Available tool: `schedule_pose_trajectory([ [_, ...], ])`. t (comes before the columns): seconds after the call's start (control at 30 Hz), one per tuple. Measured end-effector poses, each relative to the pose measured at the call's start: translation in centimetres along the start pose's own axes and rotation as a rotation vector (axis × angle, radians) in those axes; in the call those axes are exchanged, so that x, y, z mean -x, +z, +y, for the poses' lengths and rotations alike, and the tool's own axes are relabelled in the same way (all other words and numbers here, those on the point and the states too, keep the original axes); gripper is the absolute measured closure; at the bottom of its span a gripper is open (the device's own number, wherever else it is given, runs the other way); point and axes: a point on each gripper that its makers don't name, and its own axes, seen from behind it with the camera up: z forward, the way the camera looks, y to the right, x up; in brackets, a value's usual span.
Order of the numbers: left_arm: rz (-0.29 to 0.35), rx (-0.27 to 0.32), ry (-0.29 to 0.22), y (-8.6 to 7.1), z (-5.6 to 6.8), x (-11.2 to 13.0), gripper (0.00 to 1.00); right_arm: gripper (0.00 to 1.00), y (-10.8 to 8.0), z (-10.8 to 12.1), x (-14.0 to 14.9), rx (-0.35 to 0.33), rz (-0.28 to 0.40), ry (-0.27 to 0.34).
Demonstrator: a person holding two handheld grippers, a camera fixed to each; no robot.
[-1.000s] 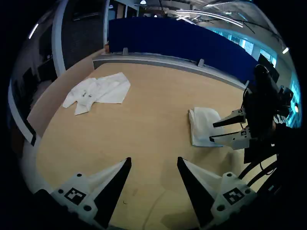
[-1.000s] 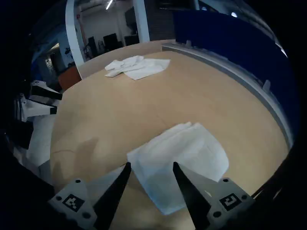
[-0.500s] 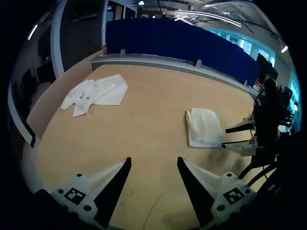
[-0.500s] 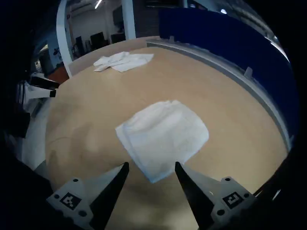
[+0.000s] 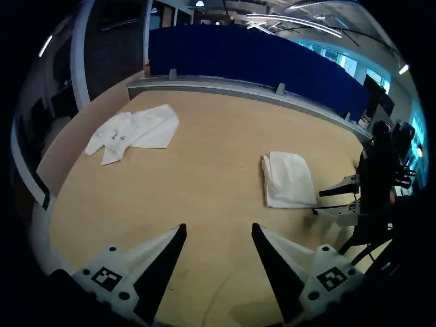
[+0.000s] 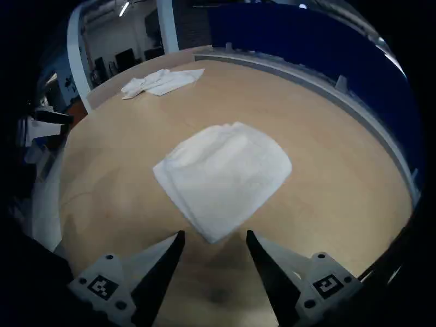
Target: Fold towel
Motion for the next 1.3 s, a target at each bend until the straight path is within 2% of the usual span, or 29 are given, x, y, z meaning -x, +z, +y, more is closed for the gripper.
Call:
schedule_pose_trajectory([
  [0.33,-0.001,-0.002,-0.002,0.1,-0.1,0.1,0.11,0.69,0.9,0.3,0.5,0.027,0.005,0.034],
  [0.53,-0.001,0.0,0.001,0.3,0.0,0.1,0.12,0.76,0.8,0.1,0.4,0.019,0.009,0.035],
  [0.67,-0.001,0.0,0.003,0.3,0.0,-0.1,0.11,0.91,0.9,0.1,0.4,0.021,0.01,0.025],
  [0.73,-0.001,0.0,0.003,0.4,0.0,-0.1,0.11,0.95,0.9,0.1,0.4,0.02,0.012,0.027],
  [1.0,-0.002,0.003,0.008,0.4,0.1,-0.1,0.12,0.96,-0.2,0.5,-1.1,0.016,0.044,0.024],
  [1.13,0.004,0.007,0.011,0.4,0.3,-0.5,0.11,0.96,-1.6,0.9,-3.7,0.027,0.091,0.005],
  [1.3,0.021,0.014,0.015,0.2,0.6,-1.4,0.11,0.96,-4.4,1.5,-8.4,0.04,0.162,-0.03],
])
